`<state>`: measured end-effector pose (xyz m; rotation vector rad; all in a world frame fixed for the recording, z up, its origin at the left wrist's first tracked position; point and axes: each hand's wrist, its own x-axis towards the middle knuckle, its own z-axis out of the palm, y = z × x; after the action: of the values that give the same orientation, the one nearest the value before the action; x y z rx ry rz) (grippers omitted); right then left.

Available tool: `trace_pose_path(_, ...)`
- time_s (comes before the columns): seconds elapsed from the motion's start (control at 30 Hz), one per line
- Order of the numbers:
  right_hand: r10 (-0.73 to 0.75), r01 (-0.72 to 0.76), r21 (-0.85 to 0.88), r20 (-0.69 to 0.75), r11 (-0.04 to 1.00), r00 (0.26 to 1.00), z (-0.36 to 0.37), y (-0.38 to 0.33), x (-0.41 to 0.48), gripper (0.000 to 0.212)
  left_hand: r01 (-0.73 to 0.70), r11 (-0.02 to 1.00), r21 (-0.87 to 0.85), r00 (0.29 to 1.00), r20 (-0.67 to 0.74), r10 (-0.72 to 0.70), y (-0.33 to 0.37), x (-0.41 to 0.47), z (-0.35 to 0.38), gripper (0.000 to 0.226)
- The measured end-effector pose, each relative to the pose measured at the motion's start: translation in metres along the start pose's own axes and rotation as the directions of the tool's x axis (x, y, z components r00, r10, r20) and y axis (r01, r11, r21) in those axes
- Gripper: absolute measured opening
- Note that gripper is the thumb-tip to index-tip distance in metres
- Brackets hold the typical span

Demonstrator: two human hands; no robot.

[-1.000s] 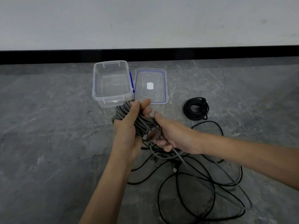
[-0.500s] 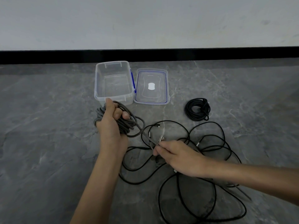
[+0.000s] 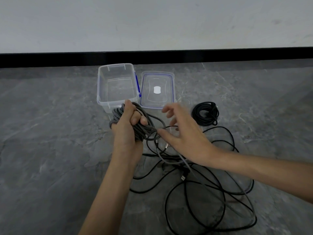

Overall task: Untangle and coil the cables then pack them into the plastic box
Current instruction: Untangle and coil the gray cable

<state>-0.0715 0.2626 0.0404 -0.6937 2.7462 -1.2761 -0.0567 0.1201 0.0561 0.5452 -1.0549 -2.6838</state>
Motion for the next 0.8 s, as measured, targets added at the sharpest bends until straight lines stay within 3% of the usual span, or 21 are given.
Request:
trace_pose_path(0.1, -0.043, 0.055, -0.135, 0.088, 0.989, 0.995, 0.005, 0.008, 0.005, 0.018, 0.01, 1.0, 0.018, 1.0, 0.012, -0.01, 0.0, 0.0, -0.002, 0.027)
trace_pose_path(0.23, -0.04, 0.068, -0.2, 0.14, 0.977, 0.989, 0.006, 0.015, 0.01, 0.012, 0.018, 0.998, 0.063, 0.999, 0.032, -0.02, -0.004, -0.001, -0.003, 0.028)
trace_pose_path(0.4, 0.138, -0.077, -0.286, 0.199, 0.955, 0.97, 0.0, 0.022, 0.016, 0.02, 0.068, 0.997, 0.037, 0.997, 0.045, -0.07, -0.011, -0.003, -0.004, 0.026)
trace_pose_path(0.5, 0.274, -0.283, 0.012, 0.217, 0.959, 0.937, -0.002, 0.024, 0.015, 0.018, 0.099, 0.993, 0.059, 0.992, 0.069, -0.103, -0.012, -0.002, -0.005, 0.026)
trace_pose_path(0.63, 0.414, -0.418, 0.353, 0.09, 0.837, 0.906, -0.009, 0.026, 0.017, 0.038, 0.036, 0.972, 0.23, 0.998, 0.046, -0.048, -0.009, -0.001, -0.005, 0.021)
trace_pose_path(0.7, 0.443, -0.425, 0.413, 0.058, 0.805, 0.895, -0.014, 0.023, 0.02, 0.039, 0.02, 0.955, 0.297, 1.0, -0.007, -0.019, -0.011, -0.002, -0.004, 0.02)
trace_pose_path(0.8, 0.301, -0.312, 0.334, 0.085, 0.889, 0.95, -0.015, 0.009, 0.019, 0.025, -0.036, 0.913, 0.407, 0.997, -0.051, 0.062, -0.015, 0.0, -0.004, 0.033)
